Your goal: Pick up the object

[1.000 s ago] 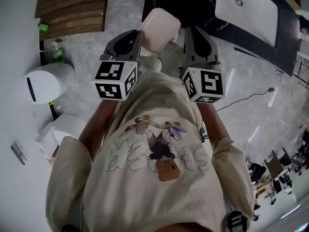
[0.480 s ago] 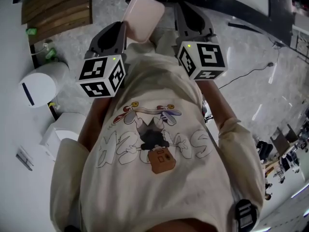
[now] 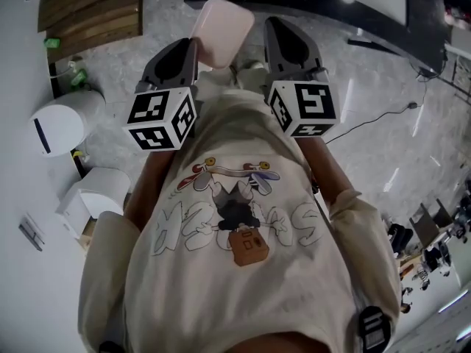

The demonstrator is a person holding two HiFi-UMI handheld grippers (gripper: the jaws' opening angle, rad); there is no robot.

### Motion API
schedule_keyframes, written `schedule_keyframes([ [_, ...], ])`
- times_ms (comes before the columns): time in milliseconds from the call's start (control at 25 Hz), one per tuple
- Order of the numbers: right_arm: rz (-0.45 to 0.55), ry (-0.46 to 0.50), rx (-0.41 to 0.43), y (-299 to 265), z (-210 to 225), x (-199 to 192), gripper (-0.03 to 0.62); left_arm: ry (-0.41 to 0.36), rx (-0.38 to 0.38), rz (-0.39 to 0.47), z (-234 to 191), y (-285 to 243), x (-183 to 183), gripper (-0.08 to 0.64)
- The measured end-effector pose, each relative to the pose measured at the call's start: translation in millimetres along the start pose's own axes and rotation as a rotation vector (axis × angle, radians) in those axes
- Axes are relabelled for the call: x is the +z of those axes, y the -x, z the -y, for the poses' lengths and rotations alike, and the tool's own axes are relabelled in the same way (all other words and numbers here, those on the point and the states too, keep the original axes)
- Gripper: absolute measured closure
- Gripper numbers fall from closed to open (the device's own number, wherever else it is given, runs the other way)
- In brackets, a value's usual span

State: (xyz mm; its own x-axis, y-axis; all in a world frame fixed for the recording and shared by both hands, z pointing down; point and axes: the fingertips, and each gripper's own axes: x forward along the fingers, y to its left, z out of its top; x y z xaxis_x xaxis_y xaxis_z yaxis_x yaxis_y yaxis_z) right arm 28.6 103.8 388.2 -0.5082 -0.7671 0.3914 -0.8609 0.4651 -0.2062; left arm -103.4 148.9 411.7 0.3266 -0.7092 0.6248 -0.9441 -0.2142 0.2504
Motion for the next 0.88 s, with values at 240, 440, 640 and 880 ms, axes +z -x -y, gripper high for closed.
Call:
schedule_keyframes([
  [240,-0.016,0.029,0.008,20,-13,-16,0.575,0.019,0.014,0.005,14,6,-7,0.525],
  [440,-0.018,0.017,0.008,23,-10,-19,0.575,0.021,0.014,0.006,20,2,-6,0.525],
  [640,-0.016,0.006,-0.006,23,0,-18,0.575,0.009,0.013,0.006,24,-5,-1,0.526],
  [880,-0.006,0.001,-0.019,21,7,-8,0.575,-0.007,0.004,0.015,28,-9,12,0.526],
])
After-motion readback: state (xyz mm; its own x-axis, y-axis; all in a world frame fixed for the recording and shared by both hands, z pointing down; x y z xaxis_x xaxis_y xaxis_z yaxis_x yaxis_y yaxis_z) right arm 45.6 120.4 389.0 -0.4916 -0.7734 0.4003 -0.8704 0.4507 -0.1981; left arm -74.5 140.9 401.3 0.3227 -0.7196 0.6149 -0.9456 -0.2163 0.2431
